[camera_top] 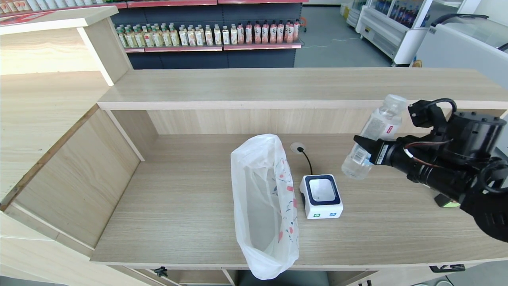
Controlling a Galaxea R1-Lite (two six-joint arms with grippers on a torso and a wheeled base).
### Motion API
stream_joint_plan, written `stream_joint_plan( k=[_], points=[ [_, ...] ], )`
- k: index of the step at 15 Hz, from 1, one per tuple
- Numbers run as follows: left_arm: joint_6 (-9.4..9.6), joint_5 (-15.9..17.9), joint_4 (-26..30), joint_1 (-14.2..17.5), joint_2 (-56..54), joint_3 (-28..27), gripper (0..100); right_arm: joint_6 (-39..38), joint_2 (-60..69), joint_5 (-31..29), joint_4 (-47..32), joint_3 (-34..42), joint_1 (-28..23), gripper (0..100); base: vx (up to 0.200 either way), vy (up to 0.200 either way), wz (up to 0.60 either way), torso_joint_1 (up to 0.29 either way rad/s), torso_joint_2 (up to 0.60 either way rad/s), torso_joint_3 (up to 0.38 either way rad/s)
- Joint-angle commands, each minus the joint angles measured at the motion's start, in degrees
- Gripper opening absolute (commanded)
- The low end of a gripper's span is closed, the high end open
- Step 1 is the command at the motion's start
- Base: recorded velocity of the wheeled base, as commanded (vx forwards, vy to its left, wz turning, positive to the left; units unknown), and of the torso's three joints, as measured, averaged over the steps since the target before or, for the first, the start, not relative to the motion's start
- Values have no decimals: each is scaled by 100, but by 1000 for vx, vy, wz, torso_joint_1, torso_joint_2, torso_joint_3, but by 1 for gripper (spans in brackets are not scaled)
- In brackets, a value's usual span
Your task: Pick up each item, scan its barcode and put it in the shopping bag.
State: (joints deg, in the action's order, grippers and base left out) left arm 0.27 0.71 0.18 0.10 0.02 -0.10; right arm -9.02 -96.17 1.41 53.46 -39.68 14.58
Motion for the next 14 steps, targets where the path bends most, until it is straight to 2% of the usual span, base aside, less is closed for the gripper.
stream_joint_plan(
  k=[1,5,11,14],
  points=[
    [0,0,-1,-1,-2,1,100,-864,1030,-212,-916,13,651,0,0,0,0,0,0,0],
    [0,0,-1,-1,-2,1,100,-996,925,-247,-1092,-49,1012,0,0,0,0,0,0,0],
    [0,0,-1,8,-2,1,100,-777,890,-256,-1100,-31,1108,0,0,0,0,0,0,0],
    [0,0,-1,8,-2,1,100,-777,705,-247,-1092,-40,1170,0,0,200,0,2,2,2]
  ],
)
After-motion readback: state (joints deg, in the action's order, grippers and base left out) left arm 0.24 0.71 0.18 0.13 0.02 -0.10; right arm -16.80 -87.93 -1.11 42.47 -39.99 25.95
